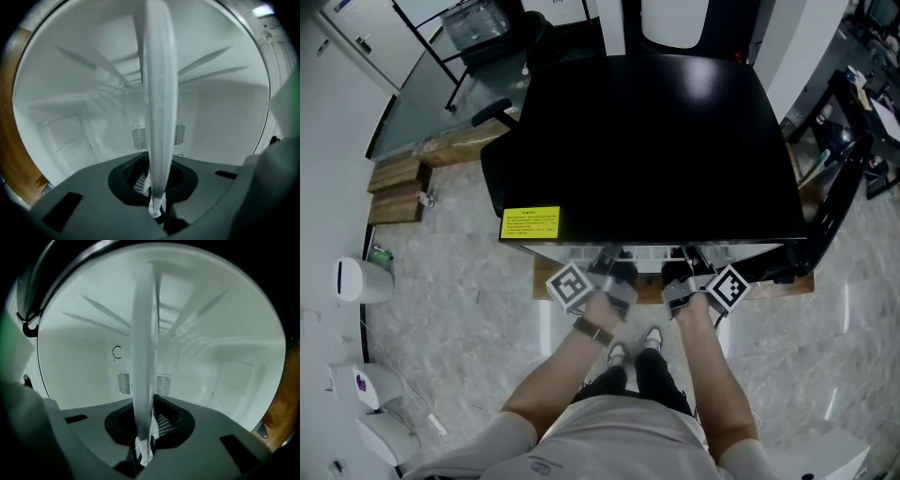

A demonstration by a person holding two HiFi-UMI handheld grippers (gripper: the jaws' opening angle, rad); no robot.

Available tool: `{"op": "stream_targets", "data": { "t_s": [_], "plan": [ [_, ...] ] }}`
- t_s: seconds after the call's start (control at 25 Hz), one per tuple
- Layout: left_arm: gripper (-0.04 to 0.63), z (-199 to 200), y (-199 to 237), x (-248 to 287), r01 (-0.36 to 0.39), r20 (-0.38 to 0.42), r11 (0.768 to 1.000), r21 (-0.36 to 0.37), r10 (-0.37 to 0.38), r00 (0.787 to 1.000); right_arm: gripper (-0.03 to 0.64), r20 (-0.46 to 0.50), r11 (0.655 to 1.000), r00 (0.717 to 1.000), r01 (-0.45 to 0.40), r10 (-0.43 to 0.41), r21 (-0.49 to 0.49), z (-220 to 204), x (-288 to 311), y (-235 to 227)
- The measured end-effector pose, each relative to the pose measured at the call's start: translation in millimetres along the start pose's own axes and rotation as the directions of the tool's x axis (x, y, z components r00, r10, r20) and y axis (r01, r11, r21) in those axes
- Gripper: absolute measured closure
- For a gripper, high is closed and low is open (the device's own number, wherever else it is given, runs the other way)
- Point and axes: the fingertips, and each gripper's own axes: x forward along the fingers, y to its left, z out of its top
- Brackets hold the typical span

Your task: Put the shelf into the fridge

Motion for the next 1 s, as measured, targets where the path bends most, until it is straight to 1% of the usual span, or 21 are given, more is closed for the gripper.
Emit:
{"op": "stream_targets", "data": {
  "t_s": [0.16,0.4,0.52,0.72,0.88,1.0],
  "plan": [
    [0.568,4.3,-0.1,6.5,0.002,0.039,1.000,-0.011,-0.002,0.999,0.571,0.022,1.000,1.000,-0.002,0.001,0.011,3.2,6.9,-0.9],
    [0.568,13.6,3.2,18.5,-0.009,0.087,1.000,-0.007,0.010,0.996,0.571,0.048,1.000,0.999,0.003,-0.004,0.021,10.1,20.4,-1.9],
    [0.568,17.0,1.3,24.5,0.003,0.107,1.000,-0.014,-0.001,0.994,0.571,0.058,1.000,0.998,-0.002,0.000,0.024,12.4,26.6,-1.4],
    [0.568,17.8,2.6,24.8,0.007,0.116,1.000,0.007,-0.008,0.993,0.571,0.059,1.000,0.998,-0.011,0.011,0.011,13.3,27.3,-1.5],
    [0.568,13.6,-1.9,23.7,0.037,0.119,0.999,0.000,-0.036,0.992,0.571,0.063,0.999,0.997,-0.034,0.032,0.027,11.0,26.1,1.9],
    [0.558,7.0,-1.3,17.0,0.042,0.116,0.999,-0.008,-0.041,0.992,0.569,0.068,0.998,0.996,-0.052,0.049,0.038,7.4,18.0,3.7]
  ]
}}
